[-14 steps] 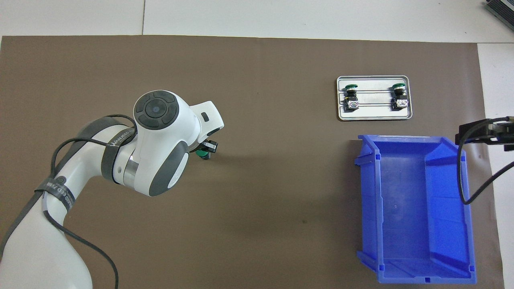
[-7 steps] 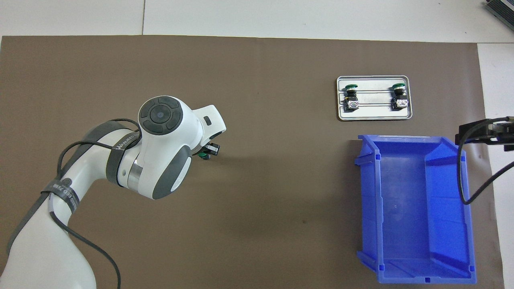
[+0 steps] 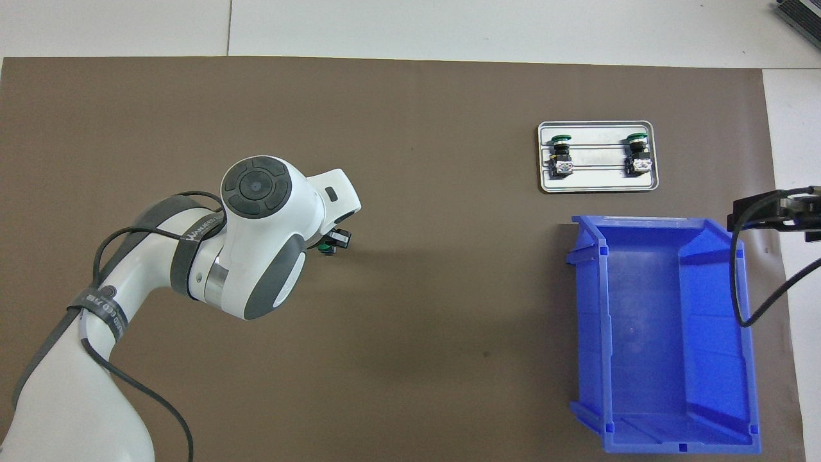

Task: Place and press button with both arms

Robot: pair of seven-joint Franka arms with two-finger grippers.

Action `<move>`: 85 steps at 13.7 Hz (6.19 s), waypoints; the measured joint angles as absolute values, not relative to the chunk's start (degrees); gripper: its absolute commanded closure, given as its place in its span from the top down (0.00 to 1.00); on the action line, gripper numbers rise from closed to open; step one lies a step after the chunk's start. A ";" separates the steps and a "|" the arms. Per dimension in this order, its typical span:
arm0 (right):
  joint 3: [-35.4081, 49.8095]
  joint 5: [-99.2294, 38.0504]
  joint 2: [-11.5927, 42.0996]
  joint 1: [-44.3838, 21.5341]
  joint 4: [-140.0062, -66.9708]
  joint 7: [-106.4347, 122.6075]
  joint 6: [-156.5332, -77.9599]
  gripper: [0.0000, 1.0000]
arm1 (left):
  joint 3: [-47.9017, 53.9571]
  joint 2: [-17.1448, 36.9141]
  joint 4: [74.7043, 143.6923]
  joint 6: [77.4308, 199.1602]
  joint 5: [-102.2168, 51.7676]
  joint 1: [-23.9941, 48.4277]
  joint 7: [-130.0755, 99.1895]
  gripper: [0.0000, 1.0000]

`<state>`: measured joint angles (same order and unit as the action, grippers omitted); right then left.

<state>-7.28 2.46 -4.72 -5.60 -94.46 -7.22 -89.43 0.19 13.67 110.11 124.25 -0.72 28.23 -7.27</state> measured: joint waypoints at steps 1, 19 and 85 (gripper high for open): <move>-7.28 2.46 -4.72 -5.60 -94.47 -7.22 -89.43 1.00 | 0.19 13.67 110.21 124.35 -0.72 28.23 -7.27 0.00; -7.21 2.46 -4.74 -5.67 -94.48 -7.22 -89.51 1.00 | -1.39 12.34 97.59 109.77 -0.72 23.24 -6.84 0.03; -4.10 3.52 41.02 -48.19 -75.18 -45.97 -127.13 0.71 | -1.79 -1.61 86.70 80.65 -0.61 4.19 8.01 1.00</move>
<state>-4.10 3.52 41.02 -48.19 -75.18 -45.97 -127.13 -1.79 -1.61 86.70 80.65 -0.61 4.19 8.01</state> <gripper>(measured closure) 0.247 0.000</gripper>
